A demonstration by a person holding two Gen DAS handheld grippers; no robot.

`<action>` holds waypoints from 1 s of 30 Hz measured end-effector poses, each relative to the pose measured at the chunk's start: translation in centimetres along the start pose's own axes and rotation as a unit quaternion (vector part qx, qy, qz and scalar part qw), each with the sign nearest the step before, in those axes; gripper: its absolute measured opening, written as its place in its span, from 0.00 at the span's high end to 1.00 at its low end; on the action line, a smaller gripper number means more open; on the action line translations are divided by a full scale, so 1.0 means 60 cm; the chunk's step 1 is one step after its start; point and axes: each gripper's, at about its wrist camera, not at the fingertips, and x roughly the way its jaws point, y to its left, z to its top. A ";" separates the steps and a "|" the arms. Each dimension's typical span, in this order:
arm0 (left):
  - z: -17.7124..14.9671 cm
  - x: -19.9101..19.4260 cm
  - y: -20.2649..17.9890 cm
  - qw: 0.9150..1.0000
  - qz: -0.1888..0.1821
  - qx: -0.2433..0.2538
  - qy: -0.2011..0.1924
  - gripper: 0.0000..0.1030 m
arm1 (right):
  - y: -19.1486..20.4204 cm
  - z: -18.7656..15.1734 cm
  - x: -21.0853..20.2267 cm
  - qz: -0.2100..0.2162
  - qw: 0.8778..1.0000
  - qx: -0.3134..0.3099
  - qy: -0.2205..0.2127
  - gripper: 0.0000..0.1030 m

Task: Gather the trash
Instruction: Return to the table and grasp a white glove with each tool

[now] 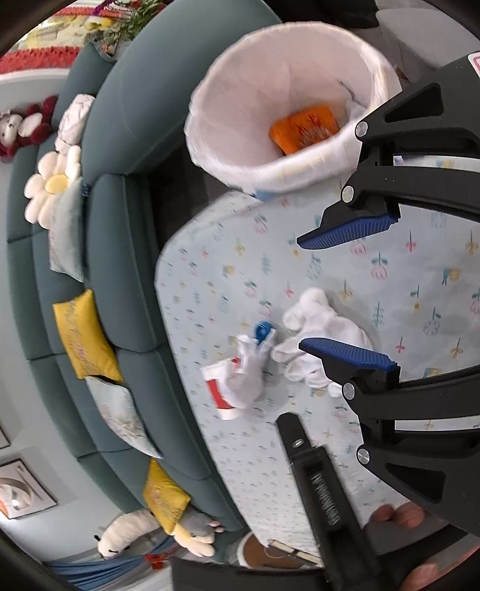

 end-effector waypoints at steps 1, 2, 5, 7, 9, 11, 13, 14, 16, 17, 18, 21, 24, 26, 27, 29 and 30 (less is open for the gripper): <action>0.003 0.004 0.007 1.000 0.001 -0.002 0.000 0.30 | 0.004 -0.003 0.012 0.002 1.000 0.001 0.006 0.51; 0.006 0.010 0.013 1.000 0.003 -0.004 0.000 0.30 | 0.008 -0.005 0.020 0.003 1.000 0.001 0.011 0.51; 0.021 0.025 0.024 1.000 0.004 -0.010 0.001 0.27 | 0.019 -0.010 0.052 0.007 1.000 0.001 0.026 0.50; 0.035 0.037 0.024 1.000 0.001 -0.013 -0.001 0.25 | 0.023 -0.012 0.070 0.009 0.999 0.000 0.035 0.50; 0.047 0.046 0.020 1.000 -0.005 -0.011 -0.002 0.25 | 0.030 -0.015 0.091 0.012 0.999 -0.001 0.044 0.50; 0.063 0.056 0.012 1.000 -0.014 -0.012 -0.004 0.24 | 0.033 -0.018 0.107 0.014 0.999 -0.002 0.049 0.50; 0.078 0.067 0.006 1.000 -0.019 -0.018 -0.003 0.21 | 0.035 -0.020 0.122 0.015 0.998 0.000 0.055 0.50; 0.086 0.072 0.003 1.000 -0.020 -0.023 -0.004 0.20 | 0.035 -0.021 0.127 0.016 0.998 0.002 0.057 0.50; 0.100 0.085 -0.004 0.999 -0.020 -0.029 -0.001 0.20 | 0.033 -0.022 0.140 0.019 0.998 0.006 0.062 0.50; 0.106 0.095 -0.005 0.999 -0.018 -0.031 0.003 0.20 | 0.032 -0.023 0.144 0.020 0.998 0.006 0.063 0.50; 0.108 0.103 -0.006 0.999 -0.014 -0.033 0.006 0.20 | 0.031 -0.025 0.148 0.023 0.998 0.007 0.066 0.51; 0.110 0.133 -0.002 0.999 -0.005 -0.036 0.022 0.33 | 0.031 -0.030 0.154 0.026 0.998 0.006 0.060 0.52; 0.094 0.154 0.005 0.998 -0.012 -0.032 0.044 0.56 | 0.029 -0.033 0.152 0.029 0.998 0.005 0.057 0.68; 0.082 0.157 0.009 0.998 -0.013 -0.029 0.048 0.69 | 0.026 -0.036 0.153 0.035 0.998 0.008 0.059 0.81; 0.074 0.156 0.010 0.998 -0.014 -0.028 0.050 0.75 | 0.024 -0.036 0.152 0.038 0.997 0.012 0.061 0.86; 0.063 0.151 0.013 0.998 -0.013 -0.025 0.047 0.82 | 0.019 -0.037 0.148 0.042 0.997 0.016 0.061 0.90; 0.058 0.147 0.014 0.999 -0.012 -0.023 0.046 0.83 | 0.018 -0.036 0.143 0.044 0.997 0.017 0.059 0.91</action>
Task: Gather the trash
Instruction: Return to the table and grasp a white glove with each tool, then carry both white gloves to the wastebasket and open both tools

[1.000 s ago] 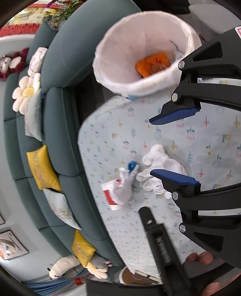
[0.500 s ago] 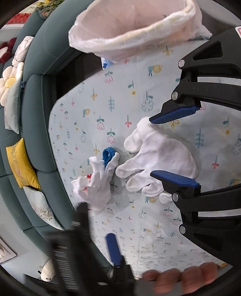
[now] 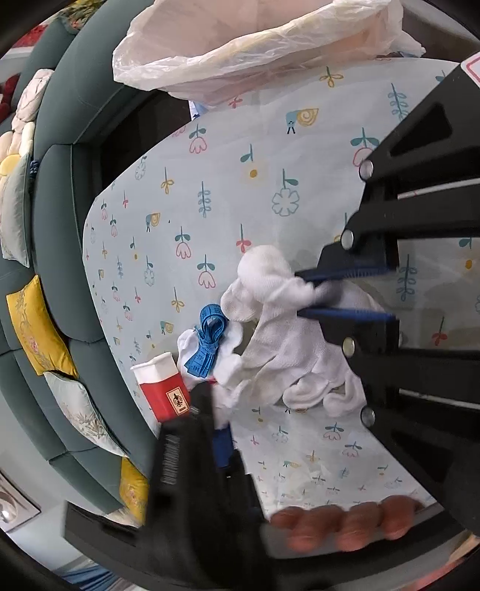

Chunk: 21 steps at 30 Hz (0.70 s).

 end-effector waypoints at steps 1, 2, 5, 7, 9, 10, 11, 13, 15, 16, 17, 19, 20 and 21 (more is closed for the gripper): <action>-0.003 -0.003 0.001 1.000 0.000 0.000 -0.001 0.83 | 0.000 0.000 -0.004 0.000 1.000 0.000 -0.002 0.92; -0.006 -0.008 0.003 1.000 0.000 -0.001 -0.002 0.84 | -0.001 0.001 -0.011 0.002 1.000 0.001 -0.006 0.92; -0.010 -0.025 0.004 1.000 -0.001 -0.003 -0.007 0.85 | -0.004 0.008 -0.039 0.003 1.000 0.002 -0.022 0.93; -0.013 -0.041 -0.001 1.000 -0.001 -0.001 -0.013 0.85 | -0.005 0.014 -0.063 0.001 0.999 0.001 -0.035 0.93; -0.014 -0.060 -0.010 1.000 0.001 0.004 -0.021 0.85 | -0.008 0.021 -0.084 -0.001 0.999 0.002 -0.048 0.93; -0.013 -0.068 -0.014 1.000 0.000 0.005 -0.025 0.85 | -0.011 0.027 -0.093 -0.001 0.999 0.002 -0.054 0.93; -0.013 -0.078 -0.019 1.000 -0.001 0.006 -0.029 0.85 | -0.014 0.032 -0.110 -0.003 0.998 0.002 -0.064 0.93; -0.010 -0.101 -0.033 0.999 -0.005 0.011 -0.040 0.86 | -0.018 0.041 -0.136 -0.007 0.997 0.000 -0.077 0.93; -0.006 -0.125 -0.050 0.998 -0.006 0.018 -0.053 0.86 | -0.025 0.050 -0.158 -0.011 0.996 -0.001 -0.090 0.93; -0.003 -0.141 -0.062 0.998 -0.010 0.024 -0.062 0.86 | -0.028 0.053 -0.167 -0.013 0.995 -0.002 -0.095 0.93; 0.000 -0.149 -0.067 0.997 -0.013 0.027 -0.066 0.86 | -0.032 0.058 -0.181 -0.016 0.995 -0.001 -0.102 0.93; 0.006 -0.174 -0.089 0.996 -0.021 0.038 -0.078 0.86 | -0.043 0.065 -0.203 -0.022 0.993 0.001 -0.113 0.93; 0.008 -0.185 -0.100 0.995 -0.024 0.043 -0.083 0.86 | -0.050 0.069 -0.217 -0.026 0.992 0.003 -0.120 0.93; 0.009 -0.196 -0.114 0.995 -0.028 0.049 -0.088 0.86 | -0.058 0.072 -0.231 -0.031 0.991 0.006 -0.126 0.93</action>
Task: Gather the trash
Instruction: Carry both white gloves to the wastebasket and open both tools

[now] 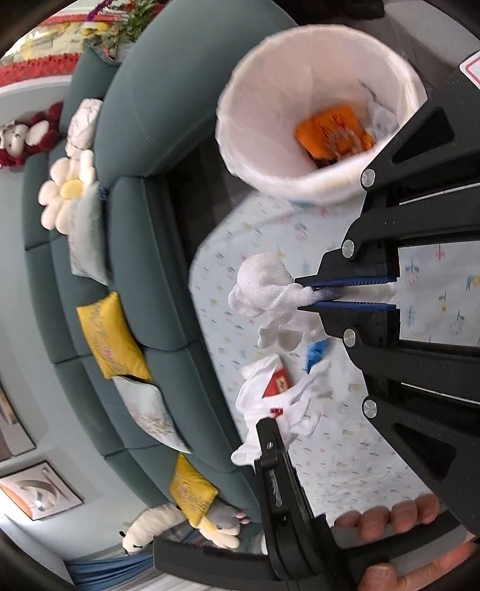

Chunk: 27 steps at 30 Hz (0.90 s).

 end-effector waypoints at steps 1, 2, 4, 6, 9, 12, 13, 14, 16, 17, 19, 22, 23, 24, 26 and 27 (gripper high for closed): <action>0.004 -0.008 -0.013 1.000 -0.004 0.005 -0.004 0.86 | -0.006 0.004 -0.007 -0.003 1.000 0.002 -0.004 0.93; 0.006 -0.013 -0.024 1.000 -0.006 0.010 -0.006 0.86 | -0.017 0.009 -0.020 -0.007 1.000 0.005 -0.011 0.93; 0.010 -0.024 -0.055 1.000 -0.014 0.022 -0.011 0.86 | -0.034 0.017 -0.038 -0.014 1.000 0.010 -0.021 0.93; 0.010 -0.032 -0.084 0.999 -0.022 0.033 -0.014 0.86 | -0.056 0.026 -0.057 -0.022 0.999 0.015 -0.030 0.93; 0.002 -0.037 -0.123 0.998 -0.035 0.047 -0.012 0.86 | -0.088 0.034 -0.080 -0.034 0.998 0.021 -0.041 0.93; -0.008 -0.037 -0.166 0.997 -0.042 0.065 -0.010 0.86 | -0.121 0.038 -0.100 -0.045 0.997 0.029 -0.050 0.93; -0.012 -0.036 -0.180 0.996 -0.044 0.072 -0.007 0.86 | -0.129 0.039 -0.103 -0.047 0.997 0.032 -0.052 0.93; -0.016 -0.033 -0.194 0.996 -0.047 0.077 -0.005 0.86 | -0.139 0.039 -0.109 -0.051 0.997 0.035 -0.054 0.93; -0.024 -0.030 -0.217 0.995 -0.051 0.088 -0.001 0.86 | -0.163 0.039 -0.118 -0.058 0.996 0.043 -0.057 0.93; -0.029 -0.027 -0.228 0.994 -0.054 0.094 0.001 0.86 | -0.171 0.038 -0.121 -0.061 0.995 0.045 -0.057 0.93; -0.037 -0.024 -0.249 0.993 -0.059 0.102 0.006 0.86 | -0.192 0.035 -0.125 -0.067 0.995 0.053 -0.057 0.93; -0.050 -0.015 -0.273 0.991 -0.063 0.114 0.013 0.86 | -0.215 0.032 -0.129 -0.074 0.994 0.062 -0.057 0.93; -0.054 -0.012 -0.281 0.991 -0.064 0.118 0.016 0.86 | -0.223 0.031 -0.130 -0.076 0.993 0.065 -0.057 0.93; -0.056 -0.010 -0.289 0.990 -0.066 0.121 0.018 0.86 | -0.229 0.029 -0.130 -0.078 0.993 0.068 -0.057 0.93; -0.063 -0.005 -0.302 0.989 -0.069 0.127 0.022 0.86 | -0.241 0.024 -0.131 -0.082 0.992 0.073 -0.057 0.93; -0.066 -0.002 -0.307 0.989 -0.070 0.129 0.024 0.86 | -0.248 0.022 -0.132 -0.083 0.992 0.076 -0.056 0.93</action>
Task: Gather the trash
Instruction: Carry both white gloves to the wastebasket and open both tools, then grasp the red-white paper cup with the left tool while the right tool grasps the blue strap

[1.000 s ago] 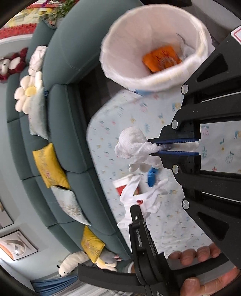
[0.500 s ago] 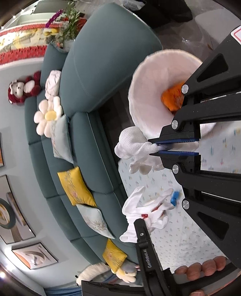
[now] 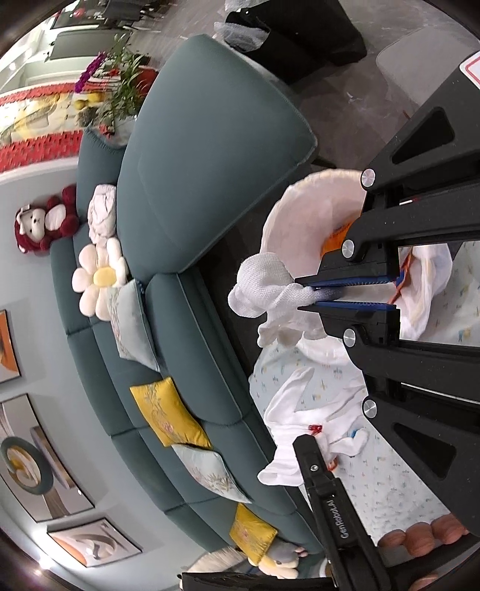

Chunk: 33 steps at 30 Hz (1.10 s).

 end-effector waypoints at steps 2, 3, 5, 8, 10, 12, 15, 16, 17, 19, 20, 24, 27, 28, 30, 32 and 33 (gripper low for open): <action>-0.002 0.008 -0.008 1.000 -0.001 0.004 0.004 0.86 | -0.013 0.001 0.002 -0.002 1.000 0.006 0.001 0.93; -0.003 0.013 -0.012 1.000 -0.003 0.005 0.006 0.85 | -0.018 0.000 0.004 -0.004 1.000 0.009 0.002 0.93; -0.006 0.017 -0.019 1.000 -0.006 0.007 0.009 0.85 | -0.026 -0.001 0.006 -0.005 1.000 0.010 0.004 0.93; -0.008 0.023 -0.027 1.000 -0.007 0.008 0.010 0.83 | -0.030 -0.003 0.010 -0.014 1.000 0.009 0.005 0.87; -0.010 0.027 -0.030 1.000 -0.006 0.005 0.011 0.78 | -0.034 -0.004 0.013 -0.016 1.000 0.012 0.005 0.85; -0.011 0.032 -0.029 1.000 -0.007 -0.001 0.016 0.65 | -0.037 -0.005 0.016 -0.019 1.000 0.015 0.007 0.84; -0.013 0.032 -0.027 1.000 -0.005 -0.002 0.014 0.61 | -0.038 -0.006 0.016 -0.021 1.000 0.016 0.003 0.76; -0.014 0.032 -0.027 1.000 -0.006 -0.002 0.015 0.61 | -0.038 -0.007 0.015 -0.022 1.000 0.015 0.002 0.75; -0.013 0.032 -0.026 1.000 -0.007 -0.002 0.015 0.61 | -0.038 -0.007 0.014 -0.021 1.000 0.014 0.001 0.73; -0.014 0.031 -0.025 1.000 -0.005 -0.002 0.013 0.60 | -0.035 -0.005 0.015 -0.020 1.000 0.013 0.000 0.73; -0.014 0.030 -0.024 1.000 -0.004 -0.002 0.013 0.59 | -0.034 -0.005 0.014 -0.020 1.000 0.013 0.000 0.73; -0.017 0.028 -0.017 1.000 -0.001 -0.006 0.012 0.59 | -0.026 -0.004 0.012 -0.018 1.000 0.008 -0.001 0.73; -0.019 0.027 -0.005 1.000 0.003 -0.012 0.013 0.59 | -0.022 -0.003 0.012 -0.017 1.000 0.006 -0.001 0.73; -0.019 0.026 -0.002 1.000 0.004 -0.014 0.013 0.58 | -0.019 -0.004 0.012 -0.017 1.000 0.004 0.000 0.73; -0.021 0.024 0.004 1.000 0.006 -0.016 0.012 0.58 | -0.017 -0.005 0.012 -0.017 1.000 0.001 0.001 0.73; -0.023 0.022 0.012 1.000 0.008 -0.020 0.012 0.58 | -0.012 -0.006 0.012 -0.015 1.000 -0.001 0.003 0.72; -0.024 0.021 0.015 1.000 0.009 -0.021 0.012 0.58 | -0.009 -0.007 0.012 -0.015 1.000 -0.001 0.003 0.72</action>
